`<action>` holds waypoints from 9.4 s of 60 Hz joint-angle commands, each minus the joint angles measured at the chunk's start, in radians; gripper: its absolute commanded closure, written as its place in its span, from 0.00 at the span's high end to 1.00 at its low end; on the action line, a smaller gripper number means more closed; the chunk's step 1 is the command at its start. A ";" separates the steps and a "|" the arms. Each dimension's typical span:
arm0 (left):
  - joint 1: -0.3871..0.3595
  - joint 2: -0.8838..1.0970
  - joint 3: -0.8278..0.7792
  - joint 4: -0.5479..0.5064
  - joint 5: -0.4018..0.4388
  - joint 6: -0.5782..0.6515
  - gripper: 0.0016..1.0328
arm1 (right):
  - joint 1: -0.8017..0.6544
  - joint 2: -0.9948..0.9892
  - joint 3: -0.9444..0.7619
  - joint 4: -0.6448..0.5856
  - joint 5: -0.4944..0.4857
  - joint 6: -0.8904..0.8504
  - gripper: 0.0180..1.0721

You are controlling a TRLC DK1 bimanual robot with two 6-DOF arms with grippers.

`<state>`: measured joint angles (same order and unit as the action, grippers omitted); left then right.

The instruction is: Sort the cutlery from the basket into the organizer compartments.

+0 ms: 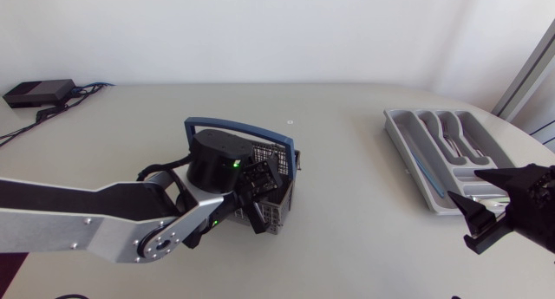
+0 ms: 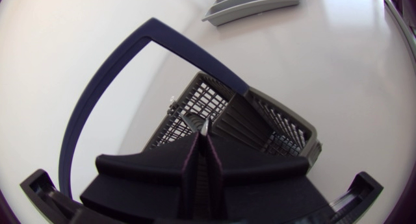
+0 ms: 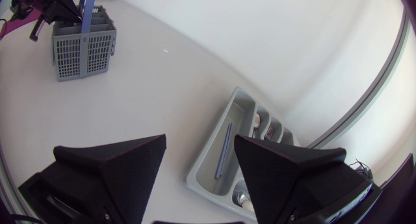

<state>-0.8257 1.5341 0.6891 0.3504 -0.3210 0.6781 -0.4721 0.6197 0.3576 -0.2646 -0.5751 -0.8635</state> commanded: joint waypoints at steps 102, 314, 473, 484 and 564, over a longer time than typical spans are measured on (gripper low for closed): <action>-0.033 -0.132 0.489 -0.396 0.226 -0.730 0.03 | 0.822 0.377 0.523 -0.082 0.018 0.733 0.69; 0.519 -0.433 0.187 -0.536 0.258 -0.581 0.91 | -0.332 1.224 0.817 -0.329 0.063 -1.046 0.55; 0.672 0.109 0.233 -0.660 0.876 -0.342 0.03 | 0.811 1.166 0.759 0.122 0.092 0.347 0.05; 0.721 0.103 0.222 -0.660 0.876 -0.336 0.04 | 0.805 1.166 0.742 0.136 0.152 0.348 0.05; 0.959 -0.858 -0.105 -0.611 0.709 -0.410 0.96 | 0.575 0.023 0.205 0.130 0.592 0.357 0.96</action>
<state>0.1207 0.7258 0.6189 -0.2680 0.4007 0.2878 0.1089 0.6964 0.5938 -0.1165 -0.0071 -0.5232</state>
